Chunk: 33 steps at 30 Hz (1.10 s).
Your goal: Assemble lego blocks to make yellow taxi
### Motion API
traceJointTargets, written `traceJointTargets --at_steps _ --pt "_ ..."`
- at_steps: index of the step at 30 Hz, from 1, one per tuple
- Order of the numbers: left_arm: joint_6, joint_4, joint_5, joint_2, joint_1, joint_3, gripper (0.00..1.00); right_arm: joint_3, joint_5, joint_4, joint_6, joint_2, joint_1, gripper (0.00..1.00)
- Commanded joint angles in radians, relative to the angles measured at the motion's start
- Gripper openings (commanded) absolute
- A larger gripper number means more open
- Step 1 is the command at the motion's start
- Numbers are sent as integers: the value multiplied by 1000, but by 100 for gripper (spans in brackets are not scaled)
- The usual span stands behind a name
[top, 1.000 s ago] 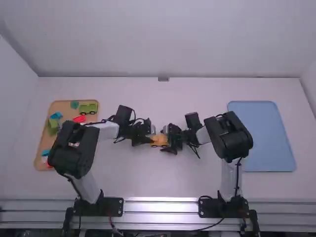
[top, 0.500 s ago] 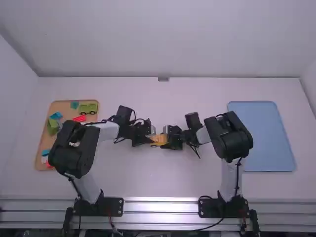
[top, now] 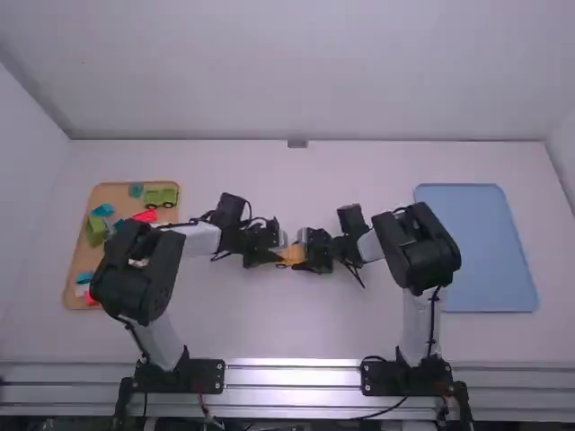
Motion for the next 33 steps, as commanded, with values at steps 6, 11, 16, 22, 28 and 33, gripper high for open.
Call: traceJointTargets --at_steps 6,11,16,22,28,33 --pt "4 -14 -46 6 -26 -11 31 13 -3 -23 -24 16 13 47" --pt "4 -6 -44 6 -25 -11 62 13 -1 -34 -24 16 13 47" --pt "4 -3 -46 6 -24 -6 50 13 0 -34 -24 16 14 48" --pt "5 2 -47 6 -13 -6 41 13 2 -34 -24 16 18 48" --pt "5 1 -46 6 -20 2 29 13 2 -34 -24 16 17 48" --pt "4 -25 -47 6 -19 28 22 13 2 -34 -24 16 17 48"
